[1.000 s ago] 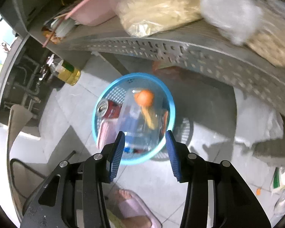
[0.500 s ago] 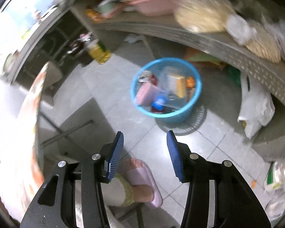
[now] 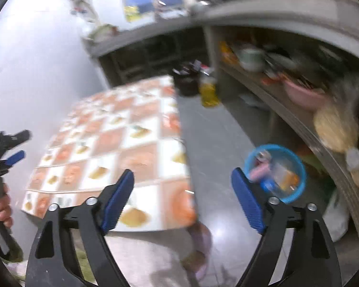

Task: Collect trash

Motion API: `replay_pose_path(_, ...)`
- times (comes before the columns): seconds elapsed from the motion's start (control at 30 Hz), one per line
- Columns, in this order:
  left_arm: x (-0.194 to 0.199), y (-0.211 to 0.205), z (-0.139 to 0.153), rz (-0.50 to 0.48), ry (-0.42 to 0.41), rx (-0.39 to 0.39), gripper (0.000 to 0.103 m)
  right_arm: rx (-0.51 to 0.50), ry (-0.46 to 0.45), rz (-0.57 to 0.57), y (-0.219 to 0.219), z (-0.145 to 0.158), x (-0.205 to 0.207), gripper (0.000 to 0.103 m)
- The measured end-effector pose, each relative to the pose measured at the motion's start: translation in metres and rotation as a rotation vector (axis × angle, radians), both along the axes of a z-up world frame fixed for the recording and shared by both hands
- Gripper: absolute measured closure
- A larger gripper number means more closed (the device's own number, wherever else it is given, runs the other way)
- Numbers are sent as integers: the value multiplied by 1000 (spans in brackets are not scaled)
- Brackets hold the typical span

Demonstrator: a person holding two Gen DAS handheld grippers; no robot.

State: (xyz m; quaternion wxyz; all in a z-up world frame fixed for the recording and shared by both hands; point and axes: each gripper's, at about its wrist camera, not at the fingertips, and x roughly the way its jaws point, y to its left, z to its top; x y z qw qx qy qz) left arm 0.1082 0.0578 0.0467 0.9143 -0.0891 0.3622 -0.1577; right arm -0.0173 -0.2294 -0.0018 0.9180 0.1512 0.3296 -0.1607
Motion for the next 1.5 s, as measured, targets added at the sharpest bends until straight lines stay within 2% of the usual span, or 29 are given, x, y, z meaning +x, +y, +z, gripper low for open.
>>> replay_pose_path(0.1, -13, 10, 2, 93, 1, 41, 6, -14, -40, 45, 22, 8, 3, 12)
replay_pose_path(0.2, -27, 14, -2, 136, 23, 66, 6, -30, -45, 69, 39, 8, 7, 8)
replay_pose_path(0.4, -60, 2, -8, 158, 2, 175, 5, -76, -16, 75, 64, 10, 8, 8)
replay_pose_path(0.5, -67, -6, -2, 150, -44, 209, 5, -86, -18, 71, 74, 13, 3, 8)
replay_pose_path(0.63, -62, -11, 12, 199, -110, 184, 5, -152, -56, 39, 80, 18, -7, 8)
replay_pose_path(0.73, -55, -15, 15, 219, -118, 157, 5, -177, -55, 6, 75, 20, -9, 8)
replay_pose_path(0.9, -48, -28, 2, 214, -43, 146, 5, -158, -43, -72, 58, 17, -11, 8)
replay_pose_path(1.0, -53, -38, -13, 171, 8, 151, 5, -160, -14, -96, 54, 12, -10, 8)
replay_pose_path(1.13, -58, -57, -28, 84, 48, 233, 5, -207, 21, -104, 55, 9, -8, 8)
replay_pose_path(1.3, -61, -68, -29, 62, 32, 280, 5, -277, 40, -125, 53, 14, -7, 8)
replay_pose_path(1.5, -58, -66, -36, 66, 68, 308, 5, -260, 70, -126, 45, 12, -7, 8)
